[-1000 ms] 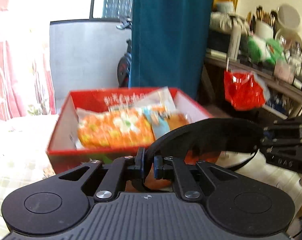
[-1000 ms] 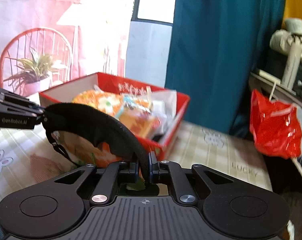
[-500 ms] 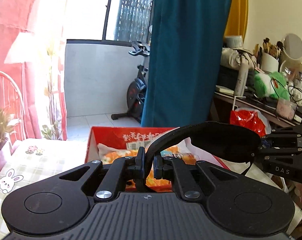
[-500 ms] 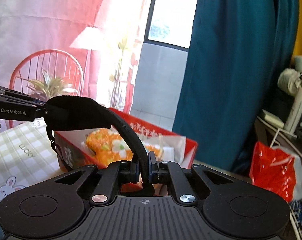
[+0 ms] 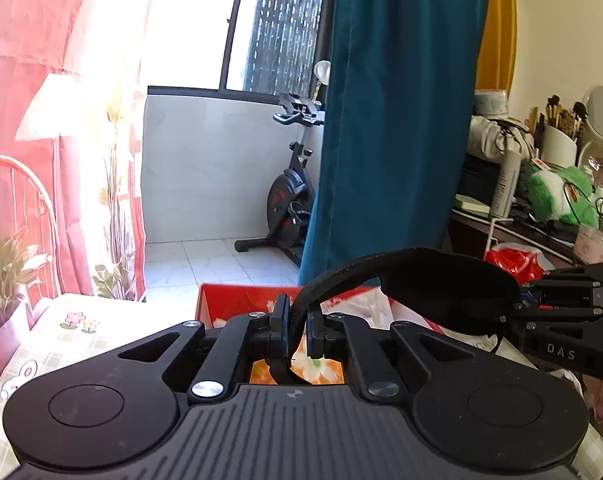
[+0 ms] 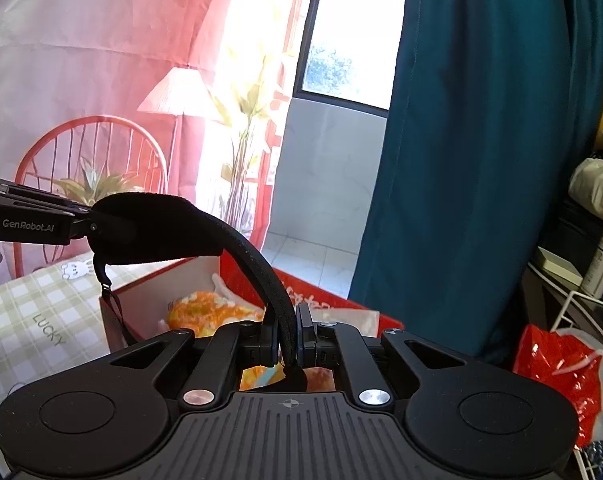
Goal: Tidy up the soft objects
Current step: 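Lift the black eye mask with the right tool toward the red box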
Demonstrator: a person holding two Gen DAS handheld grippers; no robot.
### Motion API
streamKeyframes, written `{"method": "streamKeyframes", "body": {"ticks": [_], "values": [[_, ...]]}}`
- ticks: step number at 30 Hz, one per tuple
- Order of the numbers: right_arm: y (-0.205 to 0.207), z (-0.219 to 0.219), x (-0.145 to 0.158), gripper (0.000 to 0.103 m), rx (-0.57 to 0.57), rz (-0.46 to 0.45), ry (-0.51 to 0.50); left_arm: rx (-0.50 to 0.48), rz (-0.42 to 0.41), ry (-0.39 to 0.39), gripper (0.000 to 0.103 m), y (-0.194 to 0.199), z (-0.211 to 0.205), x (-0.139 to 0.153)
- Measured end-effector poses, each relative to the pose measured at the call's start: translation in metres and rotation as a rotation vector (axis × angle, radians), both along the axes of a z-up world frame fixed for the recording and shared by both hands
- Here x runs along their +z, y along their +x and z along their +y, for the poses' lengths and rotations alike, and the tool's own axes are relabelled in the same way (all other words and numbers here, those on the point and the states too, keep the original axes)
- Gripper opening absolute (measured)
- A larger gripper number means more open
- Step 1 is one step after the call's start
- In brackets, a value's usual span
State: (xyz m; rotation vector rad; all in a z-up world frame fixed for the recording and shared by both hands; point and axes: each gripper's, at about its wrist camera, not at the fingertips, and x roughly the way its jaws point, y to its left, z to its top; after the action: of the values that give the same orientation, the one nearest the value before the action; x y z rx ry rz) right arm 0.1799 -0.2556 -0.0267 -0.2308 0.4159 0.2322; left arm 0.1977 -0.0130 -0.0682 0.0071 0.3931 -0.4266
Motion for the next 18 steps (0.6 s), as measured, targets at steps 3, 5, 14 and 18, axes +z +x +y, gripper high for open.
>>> {"method": "streamKeyframes", "body": {"ticks": [3, 5, 14, 18], "values": [[0.013, -0.001, 0.001, 0.007, 0.002, -0.013, 0.007, 0.009, -0.017, 0.003, 0.009, 0.011, -0.002, 0.004], [0.023, -0.002, 0.001, 0.007, -0.001, -0.021, 0.014, 0.018, -0.020, 0.001, 0.009, 0.020, -0.004, 0.005], [0.069, -0.004, -0.001, 0.008, -0.021, -0.077, -0.016, 0.064, -0.043, 0.003, 0.009, 0.060, -0.013, -0.001], [0.088, -0.001, -0.009, 0.008, -0.033, -0.101, -0.063, 0.078, -0.067, 0.045, 0.009, 0.075, -0.021, -0.007]]}}
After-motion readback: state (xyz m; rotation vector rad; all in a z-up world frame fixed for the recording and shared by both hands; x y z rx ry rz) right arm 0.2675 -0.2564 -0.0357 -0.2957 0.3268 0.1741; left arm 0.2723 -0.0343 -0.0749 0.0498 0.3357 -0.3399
